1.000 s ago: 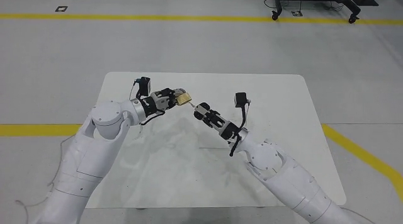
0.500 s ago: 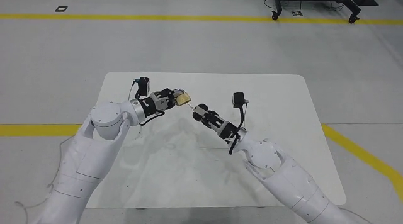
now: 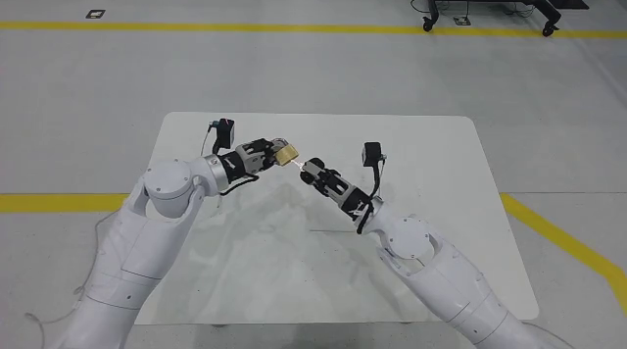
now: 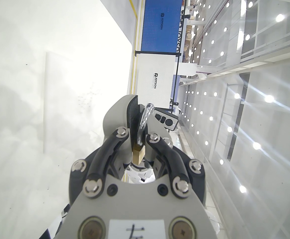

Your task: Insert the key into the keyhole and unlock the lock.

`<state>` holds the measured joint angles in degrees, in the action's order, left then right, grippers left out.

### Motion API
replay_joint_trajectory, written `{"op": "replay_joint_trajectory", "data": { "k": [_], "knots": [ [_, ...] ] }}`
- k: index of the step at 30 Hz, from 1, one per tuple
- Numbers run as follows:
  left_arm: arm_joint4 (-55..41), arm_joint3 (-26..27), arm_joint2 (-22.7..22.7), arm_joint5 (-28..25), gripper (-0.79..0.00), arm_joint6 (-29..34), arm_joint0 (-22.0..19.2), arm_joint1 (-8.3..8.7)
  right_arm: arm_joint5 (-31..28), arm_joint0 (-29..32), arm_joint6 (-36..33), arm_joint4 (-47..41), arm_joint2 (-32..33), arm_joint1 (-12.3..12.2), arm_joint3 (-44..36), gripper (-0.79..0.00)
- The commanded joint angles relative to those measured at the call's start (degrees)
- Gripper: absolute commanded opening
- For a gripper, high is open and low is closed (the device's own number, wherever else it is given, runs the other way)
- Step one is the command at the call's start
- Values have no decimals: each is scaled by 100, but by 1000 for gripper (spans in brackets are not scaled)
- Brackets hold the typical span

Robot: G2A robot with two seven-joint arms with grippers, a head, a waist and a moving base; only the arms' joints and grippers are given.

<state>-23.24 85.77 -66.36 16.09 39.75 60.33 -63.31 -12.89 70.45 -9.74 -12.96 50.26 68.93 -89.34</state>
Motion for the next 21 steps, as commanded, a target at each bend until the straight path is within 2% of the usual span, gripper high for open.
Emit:
{"op": "replay_joint_trajectory", "data": {
  "k": [1, 14, 21],
  "knots": [
    [57, 38, 22, -36, -785, -123, 23, -8, 11, 24, 142, 120, 3, 19, -23, -785],
    [5, 61, 201, -163, -785, -560, 70, -101, 111, 57, 830, 558, -59, 187, 21, -785],
    [-17, 46, 196, -197, -785, -655, 76, -127, 102, 134, 928, 723, -77, 254, 18, -785]
  ]
}}
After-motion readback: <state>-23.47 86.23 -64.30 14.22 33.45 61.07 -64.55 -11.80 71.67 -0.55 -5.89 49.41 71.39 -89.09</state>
